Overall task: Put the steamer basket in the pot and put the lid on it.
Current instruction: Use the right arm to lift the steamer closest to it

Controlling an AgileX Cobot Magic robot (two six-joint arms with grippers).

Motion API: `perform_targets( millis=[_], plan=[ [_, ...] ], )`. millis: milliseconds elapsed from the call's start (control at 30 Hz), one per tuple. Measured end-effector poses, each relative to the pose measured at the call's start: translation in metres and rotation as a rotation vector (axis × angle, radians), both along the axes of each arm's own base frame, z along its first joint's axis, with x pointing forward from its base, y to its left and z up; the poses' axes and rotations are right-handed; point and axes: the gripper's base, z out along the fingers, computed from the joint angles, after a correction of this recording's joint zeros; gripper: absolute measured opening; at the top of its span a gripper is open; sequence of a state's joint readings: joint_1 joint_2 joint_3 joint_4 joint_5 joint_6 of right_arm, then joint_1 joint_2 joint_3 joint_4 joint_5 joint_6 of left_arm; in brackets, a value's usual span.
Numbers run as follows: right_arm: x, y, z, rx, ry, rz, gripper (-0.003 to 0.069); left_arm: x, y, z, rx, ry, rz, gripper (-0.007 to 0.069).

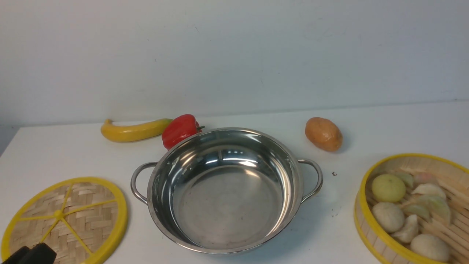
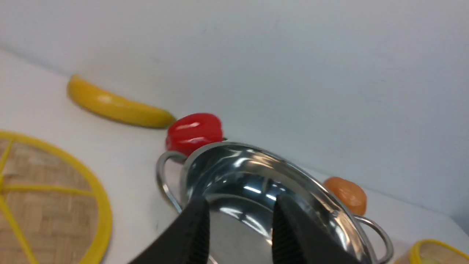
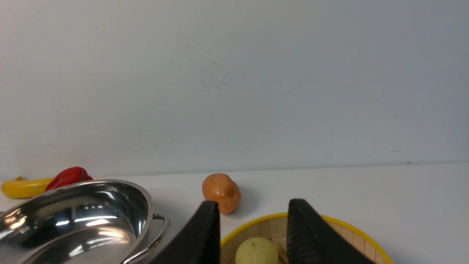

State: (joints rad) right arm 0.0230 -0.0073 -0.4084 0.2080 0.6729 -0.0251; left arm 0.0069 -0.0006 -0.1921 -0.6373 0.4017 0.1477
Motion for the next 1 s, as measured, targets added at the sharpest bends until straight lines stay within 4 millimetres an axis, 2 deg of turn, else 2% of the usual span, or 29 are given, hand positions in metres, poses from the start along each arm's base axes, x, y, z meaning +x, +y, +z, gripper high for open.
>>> perform_targets(
  millis=[133, 300, 433, 467, 533, 567, 700, 833, 900, 967, 1000],
  plan=[
    [0.000, 0.000, -0.001, -0.084, 0.006, 0.009, 0.0241, 0.000, -0.006, 0.023, 0.151, 0.094, -0.083, 0.0238],
    [0.009, 0.001, -0.003, -0.229, 0.055, 0.032, 0.0241, 0.013, -0.004, 0.031, 0.301, 0.260, -0.114, 0.0243],
    [0.018, 0.002, 0.002, -0.364, 0.143, 0.075, 0.0241, 0.024, 0.001, 0.035, 0.404, 0.349, -0.107, 0.0314],
    [0.019, 0.002, 0.002, -0.367, 0.149, 0.078, 0.0241, 0.025, 0.001, 0.035, 0.410, 0.350, -0.106, 0.0319],
    [0.027, 0.003, 0.009, -0.376, 0.246, 0.109, 0.0241, 0.027, 0.005, 0.038, 0.486, 0.352, -0.080, 0.0397],
    [0.028, 0.003, 0.010, -0.371, 0.255, 0.110, 0.0241, 0.028, 0.006, 0.038, 0.496, 0.355, -0.077, 0.0402],
    [0.051, 0.002, 0.028, -0.280, 0.444, 0.099, 0.0241, 0.028, 0.010, 0.039, 0.562, 0.356, -0.049, 0.0469],
    [0.080, -0.009, 0.042, -0.322, 0.661, 0.003, 0.0241, 0.028, 0.013, 0.039, 0.605, 0.361, -0.032, 0.0473],
    [0.101, -0.016, 0.047, -0.340, 0.805, -0.066, 0.0241, 0.028, 0.014, 0.039, 0.623, 0.359, -0.023, 0.0473],
    [0.119, -0.019, 0.051, -0.339, 0.896, -0.103, 0.0240, 0.029, 0.015, 0.040, 0.626, 0.349, -0.017, 0.0473],
    [0.121, -0.019, 0.051, -0.338, 0.899, -0.104, 0.0239, 0.029, 0.015, 0.040, 0.626, 0.348, -0.017, 0.0473]
  ],
)
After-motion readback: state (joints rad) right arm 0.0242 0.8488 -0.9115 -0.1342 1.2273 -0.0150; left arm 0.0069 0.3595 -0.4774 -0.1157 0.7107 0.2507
